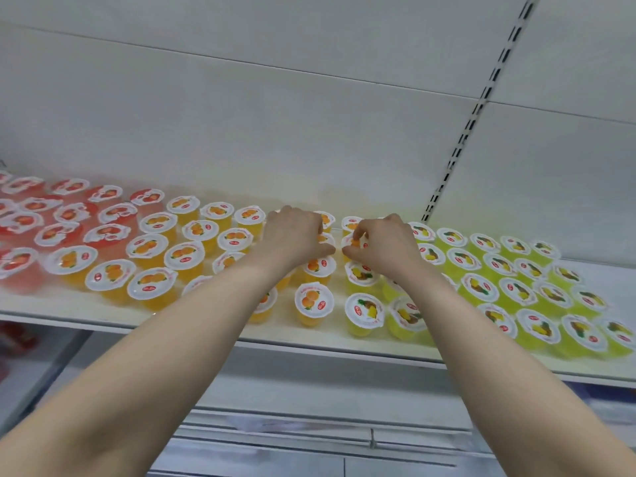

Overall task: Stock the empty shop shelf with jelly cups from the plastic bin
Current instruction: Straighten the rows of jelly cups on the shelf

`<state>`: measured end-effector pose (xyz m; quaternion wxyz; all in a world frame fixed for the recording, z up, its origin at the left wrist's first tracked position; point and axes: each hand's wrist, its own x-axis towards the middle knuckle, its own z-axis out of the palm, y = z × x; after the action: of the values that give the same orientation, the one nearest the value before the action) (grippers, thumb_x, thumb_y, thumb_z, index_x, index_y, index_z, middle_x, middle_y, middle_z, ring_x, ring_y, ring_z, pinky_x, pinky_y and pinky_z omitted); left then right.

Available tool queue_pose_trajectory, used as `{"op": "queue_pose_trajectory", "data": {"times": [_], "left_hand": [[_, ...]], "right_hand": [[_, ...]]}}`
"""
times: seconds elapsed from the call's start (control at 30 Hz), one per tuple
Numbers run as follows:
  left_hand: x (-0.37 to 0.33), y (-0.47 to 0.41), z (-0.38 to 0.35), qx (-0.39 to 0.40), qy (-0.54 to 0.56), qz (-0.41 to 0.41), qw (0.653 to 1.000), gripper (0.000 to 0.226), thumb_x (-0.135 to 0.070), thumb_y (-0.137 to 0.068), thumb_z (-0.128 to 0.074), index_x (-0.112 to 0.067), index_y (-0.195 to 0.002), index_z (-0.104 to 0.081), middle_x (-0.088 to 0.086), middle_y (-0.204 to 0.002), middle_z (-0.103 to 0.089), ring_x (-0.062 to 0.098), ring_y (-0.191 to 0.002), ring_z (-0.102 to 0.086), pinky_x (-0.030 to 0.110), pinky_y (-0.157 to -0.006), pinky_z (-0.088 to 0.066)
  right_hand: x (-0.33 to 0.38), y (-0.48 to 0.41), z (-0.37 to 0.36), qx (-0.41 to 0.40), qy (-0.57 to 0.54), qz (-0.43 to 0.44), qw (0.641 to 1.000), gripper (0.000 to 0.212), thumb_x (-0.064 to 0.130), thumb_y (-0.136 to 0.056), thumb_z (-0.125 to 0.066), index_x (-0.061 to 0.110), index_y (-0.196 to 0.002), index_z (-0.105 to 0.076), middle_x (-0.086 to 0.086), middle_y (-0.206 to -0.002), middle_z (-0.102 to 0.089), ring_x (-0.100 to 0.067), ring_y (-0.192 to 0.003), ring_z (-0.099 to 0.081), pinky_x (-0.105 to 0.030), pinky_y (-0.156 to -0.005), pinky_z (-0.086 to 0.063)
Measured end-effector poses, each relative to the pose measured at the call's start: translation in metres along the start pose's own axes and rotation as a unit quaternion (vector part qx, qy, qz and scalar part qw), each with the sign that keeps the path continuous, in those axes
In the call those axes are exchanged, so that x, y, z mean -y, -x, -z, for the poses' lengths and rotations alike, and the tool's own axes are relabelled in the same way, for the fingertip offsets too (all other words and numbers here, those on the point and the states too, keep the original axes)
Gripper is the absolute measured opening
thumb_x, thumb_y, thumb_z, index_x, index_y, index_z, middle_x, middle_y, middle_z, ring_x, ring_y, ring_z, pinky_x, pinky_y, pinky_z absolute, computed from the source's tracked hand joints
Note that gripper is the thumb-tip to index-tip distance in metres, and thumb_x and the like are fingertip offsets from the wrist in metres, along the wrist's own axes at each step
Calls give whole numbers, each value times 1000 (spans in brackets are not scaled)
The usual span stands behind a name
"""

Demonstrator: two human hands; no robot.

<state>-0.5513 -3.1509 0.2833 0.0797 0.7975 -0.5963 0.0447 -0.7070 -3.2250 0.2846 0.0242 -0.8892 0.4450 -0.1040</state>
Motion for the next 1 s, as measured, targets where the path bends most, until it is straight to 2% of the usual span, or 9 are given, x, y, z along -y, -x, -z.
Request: {"op": "queue_pose_trajectory", "data": {"times": [0.17,0.27,0.47,0.6,0.7,0.83,1.0], "left_hand": [[0,-1,-3,-5,9,-3,1000,45,-60,-82,-59,-28,-113,-65,1,-103,-69,25,-104,-57,34,-80,-44],[9,2,-2,1,30,-1,1000,46,-63,-83,-57,-31,-116,-65,-1,-105,-69,24,-107,-56,34,-81,-45],[72,9,10,-66,64,25,995,35,-52,-89,-57,-28,-112,-68,2,-108,-71,28,-105,-58,38,-86,-50],[128,10,19,-40,42,45,997,32,-45,-90,-59,-27,-115,-69,3,-114,-70,30,-109,-58,37,-87,-48],[150,7,21,-17,44,14,999,34,-43,-90,-60,-26,-118,-68,4,-117,-68,29,-112,-57,36,-91,-46],[157,-8,16,7,43,-43,998,40,-48,-91,-57,-28,-124,-64,2,-122,-66,26,-113,-57,34,-91,-45],[149,-26,8,30,49,-59,997,45,-53,-87,-59,-29,-125,-63,-2,-122,-66,24,-113,-57,34,-90,-48]], "right_hand": [[-4,-3,4,11,16,10,1000,33,51,-82,-60,28,-106,-67,5,-79,-55,-24,-111,-47,-38,-86,-39],[-3,-7,4,-8,-1,14,1000,34,51,-85,-57,26,-105,-68,1,-94,-68,-25,-109,-48,-39,-87,-41],[15,-25,7,-55,-17,27,998,35,44,-93,-55,22,-116,-68,-3,-108,-70,-29,-114,-49,-40,-90,-41],[53,-40,-3,-58,-18,33,998,36,44,-93,-56,23,-120,-66,-1,-112,-69,-28,-117,-48,-40,-92,-38],[85,-51,-15,-30,-13,27,999,41,48,-92,-56,23,-123,-64,0,-114,-68,-27,-119,-46,-39,-93,-37],[113,-60,-29,-1,10,-14,1000,49,55,-91,-52,22,-126,-63,-1,-120,-66,-28,-119,-47,-40,-94,-38],[121,-65,-33,23,20,-55,998,47,57,-88,-53,21,-116,-67,-2,-112,-68,-28,-116,-49,-39,-88,-40]]}}
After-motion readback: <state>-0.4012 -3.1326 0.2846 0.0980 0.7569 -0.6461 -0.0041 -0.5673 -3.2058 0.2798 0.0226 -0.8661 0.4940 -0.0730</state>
